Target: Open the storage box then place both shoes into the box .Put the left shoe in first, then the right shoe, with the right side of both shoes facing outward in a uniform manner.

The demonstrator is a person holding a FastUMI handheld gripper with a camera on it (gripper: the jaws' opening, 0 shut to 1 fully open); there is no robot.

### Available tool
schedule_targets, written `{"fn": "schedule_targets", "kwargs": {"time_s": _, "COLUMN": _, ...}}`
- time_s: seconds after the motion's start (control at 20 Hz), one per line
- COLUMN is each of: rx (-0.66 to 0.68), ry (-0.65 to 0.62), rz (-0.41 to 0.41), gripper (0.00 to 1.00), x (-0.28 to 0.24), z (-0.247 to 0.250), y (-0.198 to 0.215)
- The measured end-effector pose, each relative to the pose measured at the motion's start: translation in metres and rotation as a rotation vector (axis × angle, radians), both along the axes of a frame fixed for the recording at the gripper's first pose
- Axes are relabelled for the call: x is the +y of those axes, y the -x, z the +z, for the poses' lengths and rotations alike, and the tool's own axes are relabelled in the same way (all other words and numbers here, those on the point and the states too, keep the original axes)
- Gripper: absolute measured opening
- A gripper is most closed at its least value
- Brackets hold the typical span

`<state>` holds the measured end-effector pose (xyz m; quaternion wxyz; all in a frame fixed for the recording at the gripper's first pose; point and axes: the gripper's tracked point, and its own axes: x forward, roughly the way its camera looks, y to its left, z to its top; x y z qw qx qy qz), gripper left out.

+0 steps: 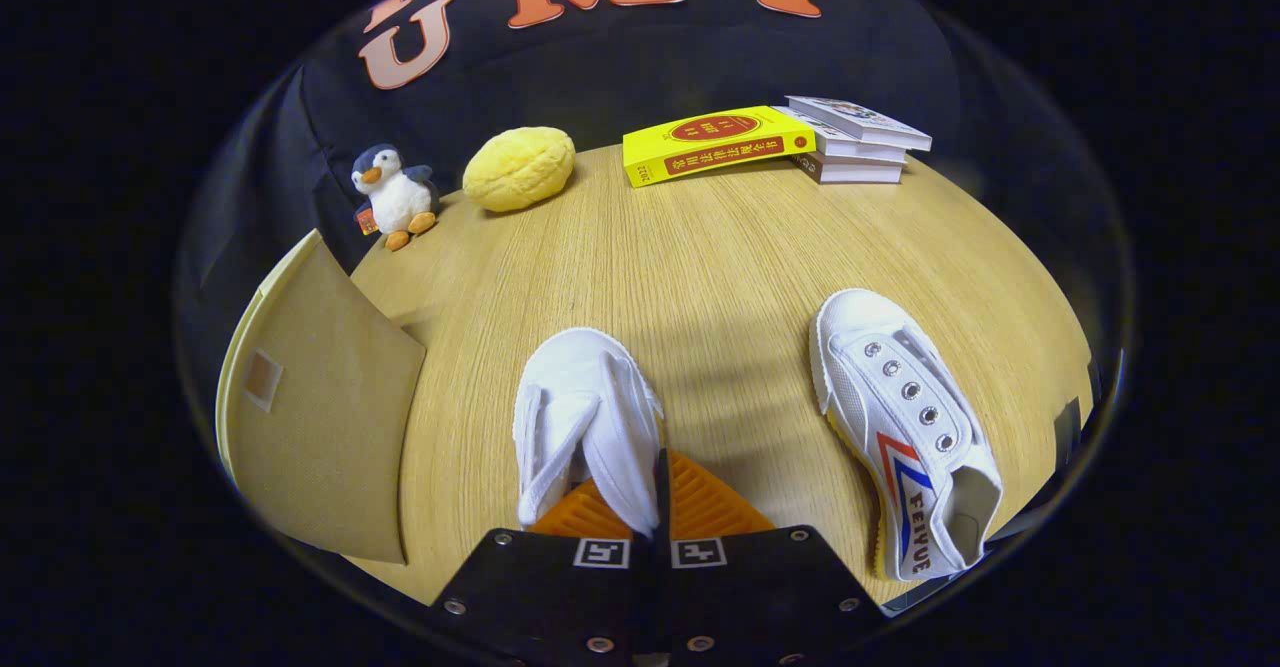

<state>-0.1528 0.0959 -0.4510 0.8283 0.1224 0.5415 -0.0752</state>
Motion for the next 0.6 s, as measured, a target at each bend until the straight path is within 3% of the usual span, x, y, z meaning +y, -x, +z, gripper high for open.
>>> {"fn": "schedule_targets", "kwargs": {"time_s": 0.6, "rx": -0.148, "ry": -0.022, "rz": -0.033, "gripper": 0.01, "x": 0.002, "z": 0.107, "y": -0.065}}
